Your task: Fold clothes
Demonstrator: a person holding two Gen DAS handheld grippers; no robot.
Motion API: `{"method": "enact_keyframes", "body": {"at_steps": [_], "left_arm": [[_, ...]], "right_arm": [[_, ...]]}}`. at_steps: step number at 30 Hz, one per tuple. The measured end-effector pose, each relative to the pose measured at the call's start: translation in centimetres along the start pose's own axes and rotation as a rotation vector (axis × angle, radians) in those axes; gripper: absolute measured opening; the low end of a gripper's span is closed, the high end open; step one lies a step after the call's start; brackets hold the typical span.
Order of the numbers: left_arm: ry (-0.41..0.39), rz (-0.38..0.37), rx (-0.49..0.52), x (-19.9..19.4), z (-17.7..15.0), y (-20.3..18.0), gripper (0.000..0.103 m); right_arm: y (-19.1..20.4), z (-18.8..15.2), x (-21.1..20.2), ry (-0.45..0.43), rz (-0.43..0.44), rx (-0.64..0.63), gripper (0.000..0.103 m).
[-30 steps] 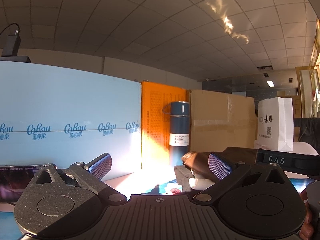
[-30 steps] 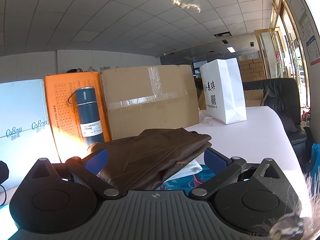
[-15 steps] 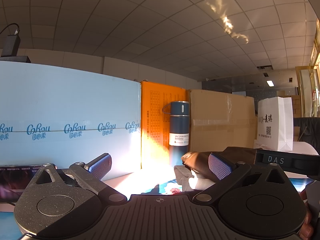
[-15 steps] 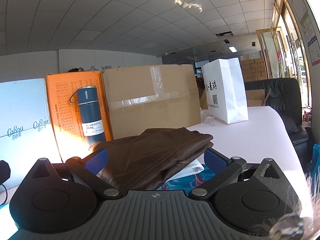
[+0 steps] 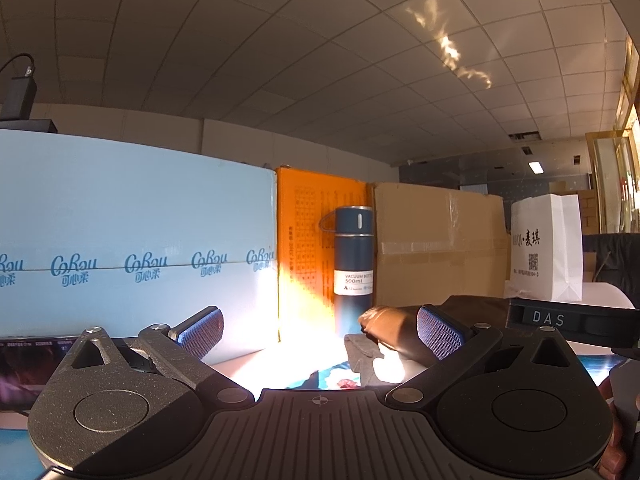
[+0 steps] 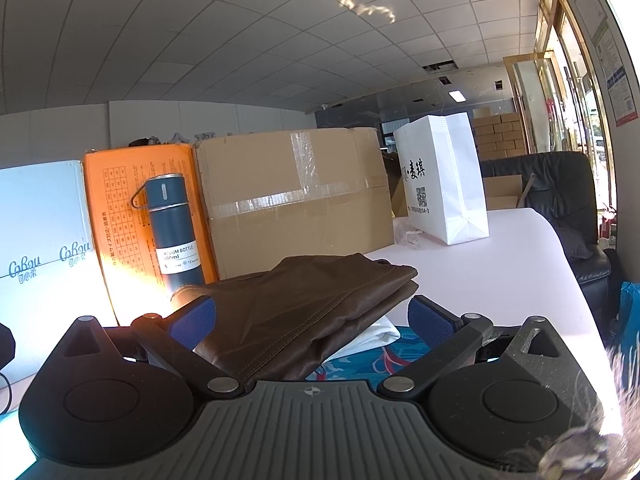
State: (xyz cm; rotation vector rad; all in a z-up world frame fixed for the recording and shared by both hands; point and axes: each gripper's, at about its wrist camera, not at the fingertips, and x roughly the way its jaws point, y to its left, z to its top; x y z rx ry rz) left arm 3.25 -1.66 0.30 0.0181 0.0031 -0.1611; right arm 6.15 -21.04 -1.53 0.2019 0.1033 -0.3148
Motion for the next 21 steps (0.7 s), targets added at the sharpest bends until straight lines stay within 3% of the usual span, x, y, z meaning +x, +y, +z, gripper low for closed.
{"method": "enact_keyframes", "body": {"at_steps": [21], "left_arm": [[0.002, -0.006, -0.002, 0.1, 0.02, 0.03, 0.103]], "right_arm": [[0.03, 0.01, 0.18, 0.01, -0.001, 0.0, 0.103]]}}
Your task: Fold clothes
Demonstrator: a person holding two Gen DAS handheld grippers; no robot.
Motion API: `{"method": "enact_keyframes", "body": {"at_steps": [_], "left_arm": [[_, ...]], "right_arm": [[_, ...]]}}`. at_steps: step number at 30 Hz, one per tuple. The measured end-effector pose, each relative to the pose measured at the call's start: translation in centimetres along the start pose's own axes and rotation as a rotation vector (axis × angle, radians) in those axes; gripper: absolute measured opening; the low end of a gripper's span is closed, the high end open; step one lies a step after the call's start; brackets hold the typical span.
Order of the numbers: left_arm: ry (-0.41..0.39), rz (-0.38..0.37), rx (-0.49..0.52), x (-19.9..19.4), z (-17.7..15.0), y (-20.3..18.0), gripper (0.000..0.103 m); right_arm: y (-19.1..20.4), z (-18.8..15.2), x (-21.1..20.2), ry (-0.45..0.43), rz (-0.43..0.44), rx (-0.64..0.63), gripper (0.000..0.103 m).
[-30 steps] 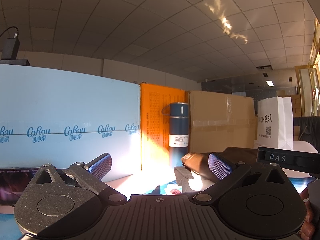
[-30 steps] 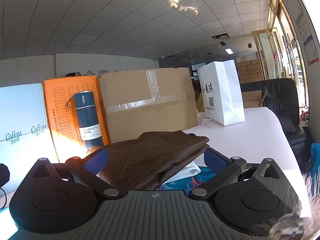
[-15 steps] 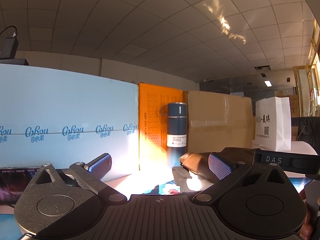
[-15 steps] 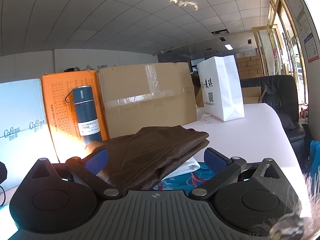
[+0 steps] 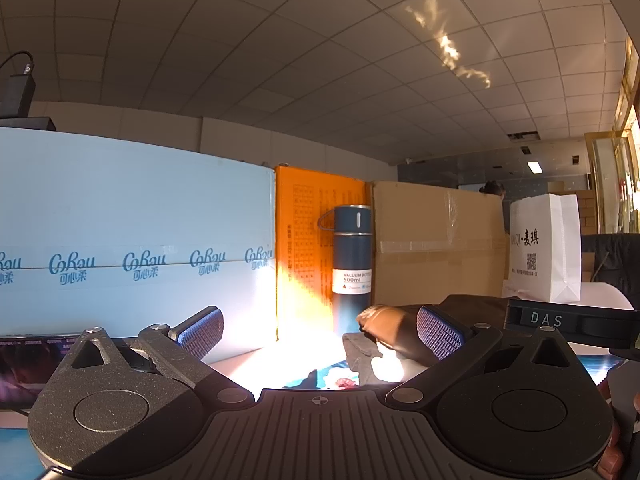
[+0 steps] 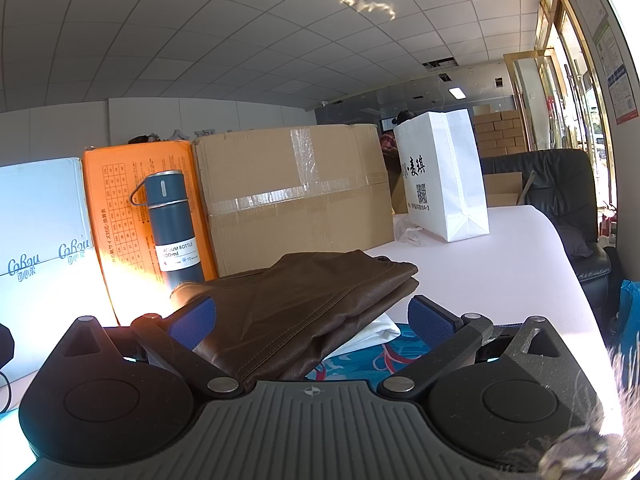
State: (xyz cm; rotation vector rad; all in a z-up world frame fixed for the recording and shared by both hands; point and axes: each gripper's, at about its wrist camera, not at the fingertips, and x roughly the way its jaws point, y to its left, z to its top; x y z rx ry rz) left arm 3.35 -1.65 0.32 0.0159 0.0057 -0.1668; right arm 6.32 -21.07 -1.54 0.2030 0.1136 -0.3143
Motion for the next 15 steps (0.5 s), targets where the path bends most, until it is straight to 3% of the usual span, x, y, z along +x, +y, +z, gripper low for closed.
{"method": "enact_keyframes", "body": {"at_steps": [15], "left_arm": [[0.001, 0.0, 0.0, 0.0, 0.0, 0.03, 0.103]], "right_arm": [[0.0, -0.05, 0.05, 0.004, 0.002, -0.002, 0.103]]}}
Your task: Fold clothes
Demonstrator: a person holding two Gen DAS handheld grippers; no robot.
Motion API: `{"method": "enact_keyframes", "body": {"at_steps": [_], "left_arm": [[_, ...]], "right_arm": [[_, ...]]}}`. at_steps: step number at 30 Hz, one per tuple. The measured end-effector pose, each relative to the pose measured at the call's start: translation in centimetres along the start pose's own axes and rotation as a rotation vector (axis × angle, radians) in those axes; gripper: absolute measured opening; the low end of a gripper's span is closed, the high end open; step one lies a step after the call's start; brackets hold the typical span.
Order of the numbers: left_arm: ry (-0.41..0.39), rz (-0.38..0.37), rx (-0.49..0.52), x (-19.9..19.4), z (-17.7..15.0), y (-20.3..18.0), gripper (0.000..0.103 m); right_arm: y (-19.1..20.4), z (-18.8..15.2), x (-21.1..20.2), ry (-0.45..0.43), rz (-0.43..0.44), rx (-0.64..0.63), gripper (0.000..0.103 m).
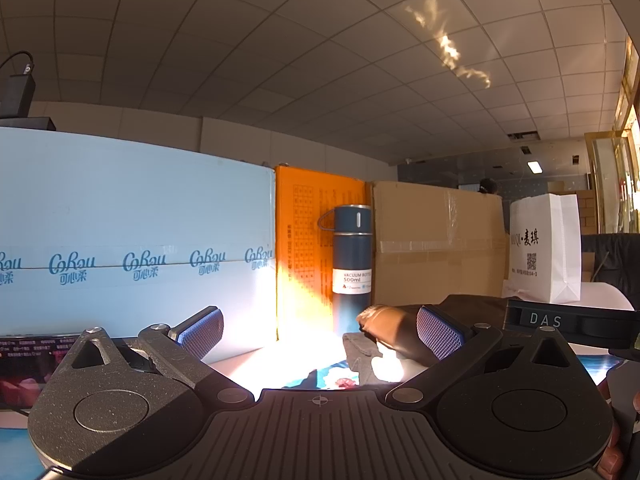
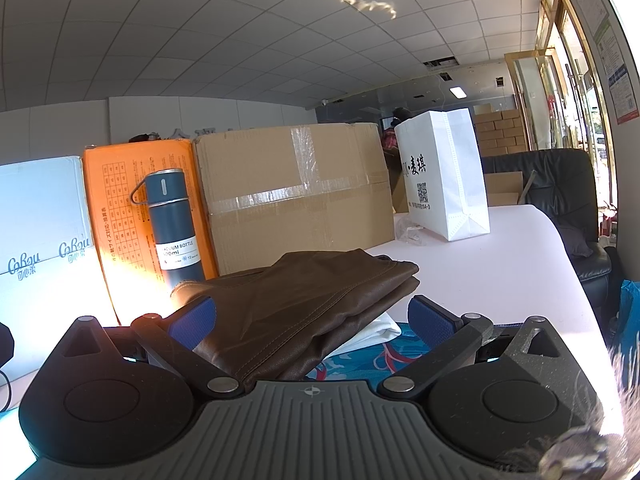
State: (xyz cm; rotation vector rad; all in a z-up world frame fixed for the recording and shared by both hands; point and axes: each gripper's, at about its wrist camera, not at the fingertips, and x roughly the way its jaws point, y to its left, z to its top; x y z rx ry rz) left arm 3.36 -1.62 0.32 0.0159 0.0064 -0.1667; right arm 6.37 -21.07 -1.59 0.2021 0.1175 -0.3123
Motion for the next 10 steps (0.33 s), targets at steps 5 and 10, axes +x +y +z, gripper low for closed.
{"method": "enact_keyframes", "body": {"at_steps": [5, 10], "left_arm": [[0.0, 0.0, 0.0, -0.04, -0.01, 0.01, 0.103], [0.001, 0.0, -0.001, -0.06, -0.01, 0.04, 0.103]], "right_arm": [[0.01, -0.01, 0.02, 0.002, 0.001, 0.0, 0.103], [0.01, -0.03, 0.1, 0.005, 0.002, 0.0, 0.103]]}}
